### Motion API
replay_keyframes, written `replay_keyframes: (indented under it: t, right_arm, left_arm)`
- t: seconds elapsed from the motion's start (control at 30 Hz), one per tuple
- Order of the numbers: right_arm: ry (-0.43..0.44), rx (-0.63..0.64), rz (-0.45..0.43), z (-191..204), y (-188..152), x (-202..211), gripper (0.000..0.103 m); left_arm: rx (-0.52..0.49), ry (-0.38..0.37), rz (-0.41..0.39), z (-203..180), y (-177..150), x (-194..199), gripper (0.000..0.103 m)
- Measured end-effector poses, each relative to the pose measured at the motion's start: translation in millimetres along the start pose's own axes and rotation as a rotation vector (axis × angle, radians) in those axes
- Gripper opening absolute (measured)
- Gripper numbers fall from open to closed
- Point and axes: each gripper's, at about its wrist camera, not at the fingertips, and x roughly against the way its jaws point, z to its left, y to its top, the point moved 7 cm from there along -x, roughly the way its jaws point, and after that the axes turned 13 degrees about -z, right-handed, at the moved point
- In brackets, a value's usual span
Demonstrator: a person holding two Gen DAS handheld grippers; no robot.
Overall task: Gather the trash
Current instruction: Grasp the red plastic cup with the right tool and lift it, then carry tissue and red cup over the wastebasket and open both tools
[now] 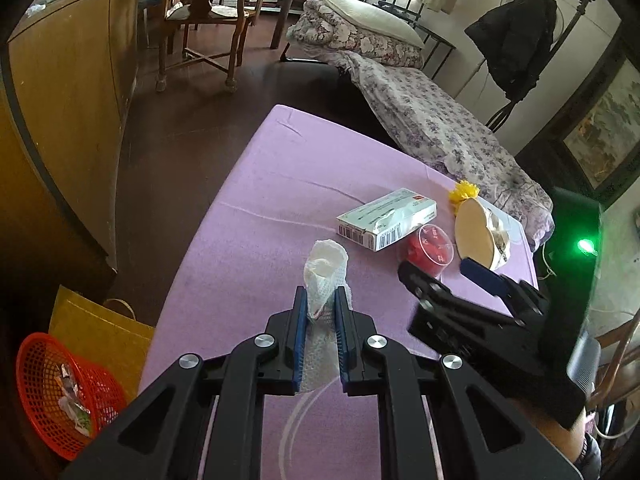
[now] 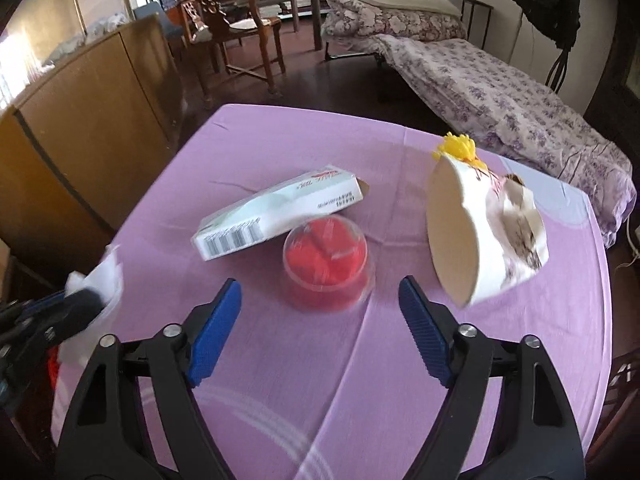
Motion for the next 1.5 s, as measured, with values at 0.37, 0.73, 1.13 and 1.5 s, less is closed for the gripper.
replay_keyframes:
  t: [0.37,0.73,1.13,1.5]
  right_arm:
    - [-0.03,0.019,0.004,1.7,1.0,-2.4,0.051]
    - [0.052,-0.061,-0.004,-1.9,-28.2,57.8,0.051]
    - [0.079,-0.047,-0.05,3.8,-45.2,116.4,0.051]
    - [0.202,0.006,-0.055,56.9,-49.3,147.9,0.051]
  left_arm:
    - [-0.007,0.005,0.004,-0.2,-1.0,-4.4,0.014]
    - [0.0,0.012,-0.002,-0.5,-2.0,-0.8,0.014]
    - [-0.087,0.007,-0.074,-15.0,-18.3,46.5,0.014]
    - [-0.004,0.065,-0.126,71.8,-24.2,113.3,0.014]
